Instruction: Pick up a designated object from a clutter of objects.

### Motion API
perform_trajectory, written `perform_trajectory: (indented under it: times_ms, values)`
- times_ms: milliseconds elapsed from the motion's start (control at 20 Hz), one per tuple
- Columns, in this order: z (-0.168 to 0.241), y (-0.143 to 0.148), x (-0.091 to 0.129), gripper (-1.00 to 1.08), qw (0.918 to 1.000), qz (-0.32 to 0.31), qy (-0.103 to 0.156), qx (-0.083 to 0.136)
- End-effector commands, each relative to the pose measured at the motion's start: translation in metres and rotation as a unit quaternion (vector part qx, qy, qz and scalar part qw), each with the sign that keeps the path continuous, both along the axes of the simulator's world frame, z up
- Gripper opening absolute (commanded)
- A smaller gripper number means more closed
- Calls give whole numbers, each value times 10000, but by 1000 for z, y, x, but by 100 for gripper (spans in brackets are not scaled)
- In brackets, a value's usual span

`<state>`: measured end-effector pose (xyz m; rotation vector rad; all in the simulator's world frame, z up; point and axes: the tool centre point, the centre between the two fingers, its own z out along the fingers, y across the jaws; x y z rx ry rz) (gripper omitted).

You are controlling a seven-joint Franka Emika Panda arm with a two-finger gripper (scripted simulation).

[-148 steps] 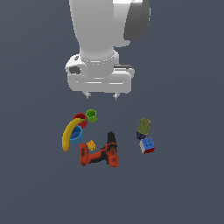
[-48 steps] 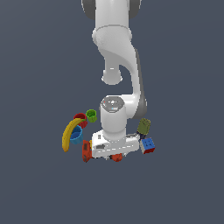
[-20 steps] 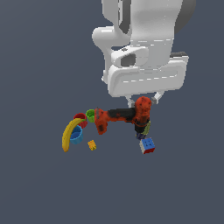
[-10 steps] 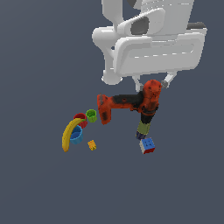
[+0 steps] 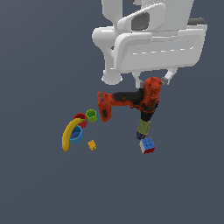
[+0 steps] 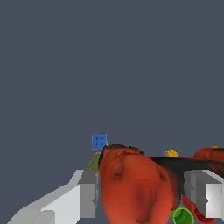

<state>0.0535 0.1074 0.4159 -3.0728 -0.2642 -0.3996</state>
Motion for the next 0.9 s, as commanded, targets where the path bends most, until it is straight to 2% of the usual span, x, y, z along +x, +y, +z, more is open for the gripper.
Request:
perform_trajectory:
  times_ms: [0, 500, 850]
  values:
    - [12, -1, -4, -100, 10000, 1, -51, 5]
    - [63, -10, -39, -100, 10000, 1, -51, 5]
    - [74, -12, -45, -100, 10000, 1, -51, 5]
